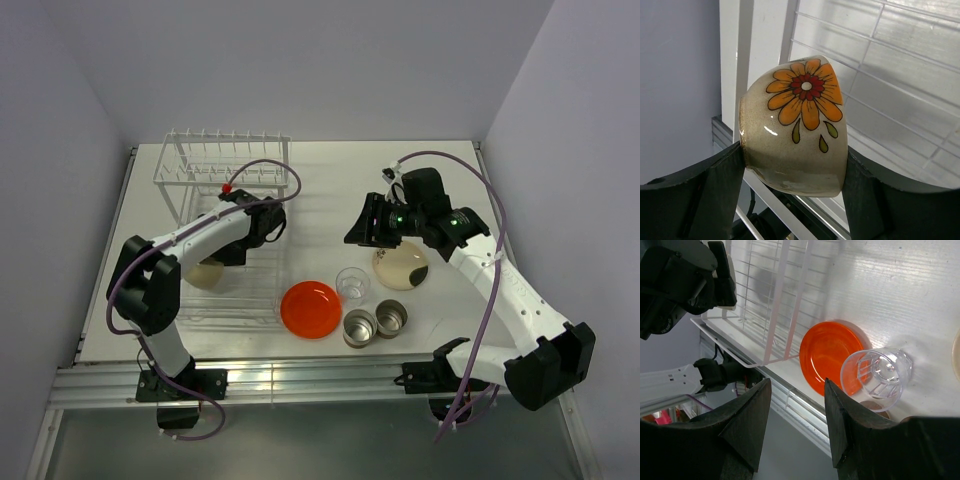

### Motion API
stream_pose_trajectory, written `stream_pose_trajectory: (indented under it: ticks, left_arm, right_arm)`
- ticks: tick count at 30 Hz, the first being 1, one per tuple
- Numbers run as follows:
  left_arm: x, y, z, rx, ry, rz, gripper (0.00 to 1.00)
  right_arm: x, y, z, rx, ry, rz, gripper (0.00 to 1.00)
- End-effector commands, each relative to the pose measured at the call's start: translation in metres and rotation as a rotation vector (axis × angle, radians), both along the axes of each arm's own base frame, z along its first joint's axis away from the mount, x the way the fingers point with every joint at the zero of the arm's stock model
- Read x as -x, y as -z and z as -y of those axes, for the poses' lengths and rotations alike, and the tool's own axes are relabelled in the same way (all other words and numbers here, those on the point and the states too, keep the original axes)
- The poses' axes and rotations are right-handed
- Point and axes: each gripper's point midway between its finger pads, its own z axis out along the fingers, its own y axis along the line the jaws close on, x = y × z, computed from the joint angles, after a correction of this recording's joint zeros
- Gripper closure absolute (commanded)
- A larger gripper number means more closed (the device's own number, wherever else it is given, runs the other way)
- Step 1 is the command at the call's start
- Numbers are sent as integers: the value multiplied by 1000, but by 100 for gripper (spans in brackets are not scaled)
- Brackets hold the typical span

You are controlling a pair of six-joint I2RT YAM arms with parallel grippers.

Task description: Load the mixed dishes into the dish rack

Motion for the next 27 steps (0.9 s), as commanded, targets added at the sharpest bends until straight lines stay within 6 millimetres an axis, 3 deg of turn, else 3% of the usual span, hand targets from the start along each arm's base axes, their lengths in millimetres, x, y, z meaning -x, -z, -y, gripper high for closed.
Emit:
stream_pose_trajectory:
  ticks: [1, 11, 18, 27]
  left_arm:
    - [10, 9, 11, 54, -11, -27, 24]
    - [14, 15, 33, 141, 29, -54, 4]
    - [21, 12, 43, 159, 43, -40, 4]
    - [44, 20, 53, 167, 56, -51, 5]
  right_arm:
    - [-1, -15, 3, -12, -1, 64, 46]
    - [-2, -15, 4, -8, 3, 68, 46]
    - [-1, -12, 4, -9, 2, 65, 46]
    - [-1, -8, 5, -4, 5, 61, 46]
